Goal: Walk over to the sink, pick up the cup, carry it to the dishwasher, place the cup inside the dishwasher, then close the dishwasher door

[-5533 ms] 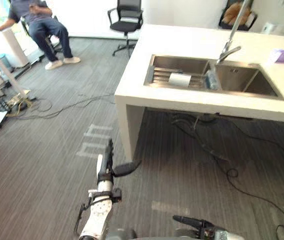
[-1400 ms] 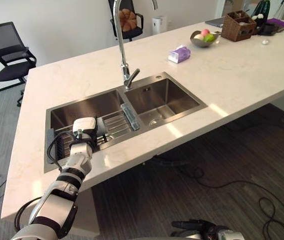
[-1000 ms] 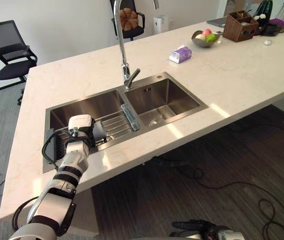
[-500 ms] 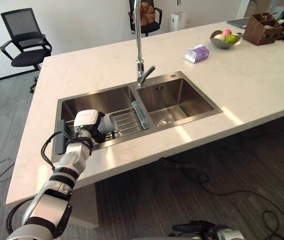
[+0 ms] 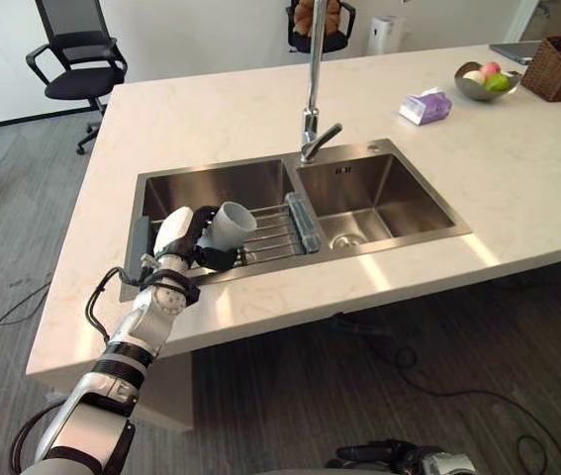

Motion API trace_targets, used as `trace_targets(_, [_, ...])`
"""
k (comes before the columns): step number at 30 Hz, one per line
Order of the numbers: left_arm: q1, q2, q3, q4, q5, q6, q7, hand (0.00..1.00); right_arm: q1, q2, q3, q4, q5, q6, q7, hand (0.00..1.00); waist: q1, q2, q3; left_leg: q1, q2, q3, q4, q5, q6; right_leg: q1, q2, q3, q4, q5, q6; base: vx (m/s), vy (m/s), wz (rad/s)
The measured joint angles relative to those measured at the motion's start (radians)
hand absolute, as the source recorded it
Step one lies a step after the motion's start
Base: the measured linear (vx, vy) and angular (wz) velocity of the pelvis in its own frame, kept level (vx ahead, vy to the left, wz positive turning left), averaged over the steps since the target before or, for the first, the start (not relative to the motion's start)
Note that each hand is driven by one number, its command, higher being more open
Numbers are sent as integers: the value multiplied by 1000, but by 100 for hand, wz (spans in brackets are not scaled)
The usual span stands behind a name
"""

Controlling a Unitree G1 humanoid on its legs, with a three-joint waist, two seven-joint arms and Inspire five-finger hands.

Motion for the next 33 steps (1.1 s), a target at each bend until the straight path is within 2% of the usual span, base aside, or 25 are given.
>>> trace_targets(6, [55, -19, 81, -149, -247, -16, 3, 0, 20, -1, -12, -3, 26, 9, -6, 100, 35, -5, -3, -6, -10, -20, 0, 8, 12, 3, -9, -16, 0, 2, 1, -60, -13, 10])
trace_targets(8, [83, -40, 138, -197, -347, -18, 3, 0, 24, 0, -18, -6, 28, 15, -8, 100, 46, -5, -4, -10, -15, -27, 0, 12, 18, 4, -15, -24, 0, 4, 1, -86, -4, 10])
trace_targets(15, [169, -48, 253, -352, -517, -19, -14, 0, 38, 9, -18, -27, 32, 56, -9, 100, 82, -11, -21, -22, -31, -45, -11, 28, 36, -5, -34, -42, 0, 11, 6, -62, 4, 8])
trace_targets(22, [258, -52, 406, -489, -508, -47, 22, 0, 70, 15, -18, -46, 60, 70, -9, 100, 119, -27, -47, -53, -51, -77, -13, 37, 49, -21, -52, -67, 0, 11, 7, -27, 13, 14])
trace_targets(26, [305, -79, 482, -547, -481, -79, 63, 0, 88, 19, -29, -44, 70, 80, -18, 100, 160, -33, -57, -65, -60, -95, -4, 38, 51, -20, -63, -83, 0, 11, 7, -28, 8, 13])
trace_targets(30, [360, -97, 517, -585, -461, -99, 78, 0, 104, 21, -47, -40, 98, 75, -43, 100, 175, -34, -71, -77, -68, -115, 1, 42, 56, -19, -71, -102, 0, 10, 6, -50, 6, 18])
trace_targets(33, [374, -109, 520, -602, -442, -116, 79, 0, 113, 21, -67, -22, 108, 43, -75, 100, 186, -35, -80, -85, -77, -139, -6, 52, 64, -18, -77, -125, 1, 10, 6, -61, 6, 22])
